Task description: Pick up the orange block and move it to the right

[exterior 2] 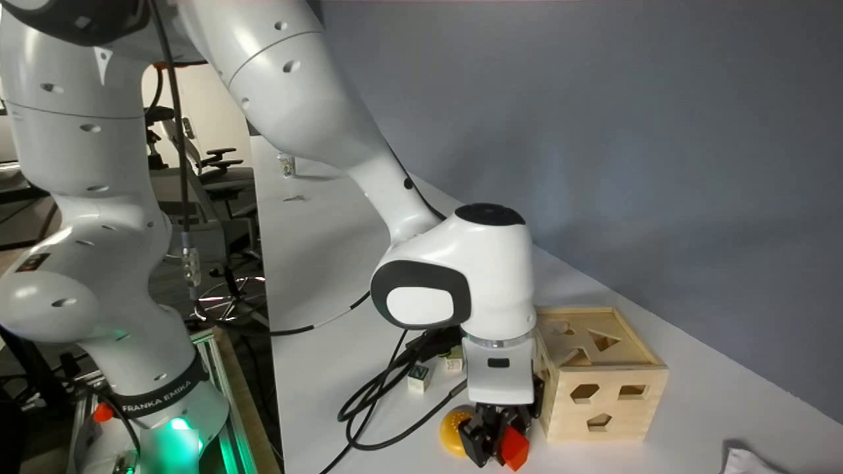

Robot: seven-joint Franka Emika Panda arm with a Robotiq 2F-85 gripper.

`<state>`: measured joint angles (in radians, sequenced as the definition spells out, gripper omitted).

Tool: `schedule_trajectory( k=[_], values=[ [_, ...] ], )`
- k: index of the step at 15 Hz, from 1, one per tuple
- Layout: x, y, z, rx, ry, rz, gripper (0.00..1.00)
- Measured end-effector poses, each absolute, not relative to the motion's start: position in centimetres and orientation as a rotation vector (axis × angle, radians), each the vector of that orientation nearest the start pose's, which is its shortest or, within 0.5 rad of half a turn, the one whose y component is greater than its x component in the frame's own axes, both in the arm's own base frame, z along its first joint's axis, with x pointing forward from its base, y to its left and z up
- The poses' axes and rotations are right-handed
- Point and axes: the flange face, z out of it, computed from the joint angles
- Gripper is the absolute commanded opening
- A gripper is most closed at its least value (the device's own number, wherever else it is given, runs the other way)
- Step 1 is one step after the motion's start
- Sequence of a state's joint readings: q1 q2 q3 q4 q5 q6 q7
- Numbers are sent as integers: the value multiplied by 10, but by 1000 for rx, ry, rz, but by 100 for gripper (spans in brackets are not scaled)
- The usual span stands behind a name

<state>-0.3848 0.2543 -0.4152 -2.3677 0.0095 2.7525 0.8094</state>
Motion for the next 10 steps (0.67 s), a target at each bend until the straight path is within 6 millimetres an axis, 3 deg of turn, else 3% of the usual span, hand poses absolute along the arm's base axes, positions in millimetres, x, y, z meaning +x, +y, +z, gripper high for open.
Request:
schedule_trajectory(
  k=[2,6,7,10],
  values=[
    [364,-383,238,-2270,2308,-236,67],
    [370,-384,234,-2317,2279,-226,80],
    [373,-382,234,-2332,2266,-228,77],
    [384,-371,237,-2401,2213,-237,85]
  ],
)
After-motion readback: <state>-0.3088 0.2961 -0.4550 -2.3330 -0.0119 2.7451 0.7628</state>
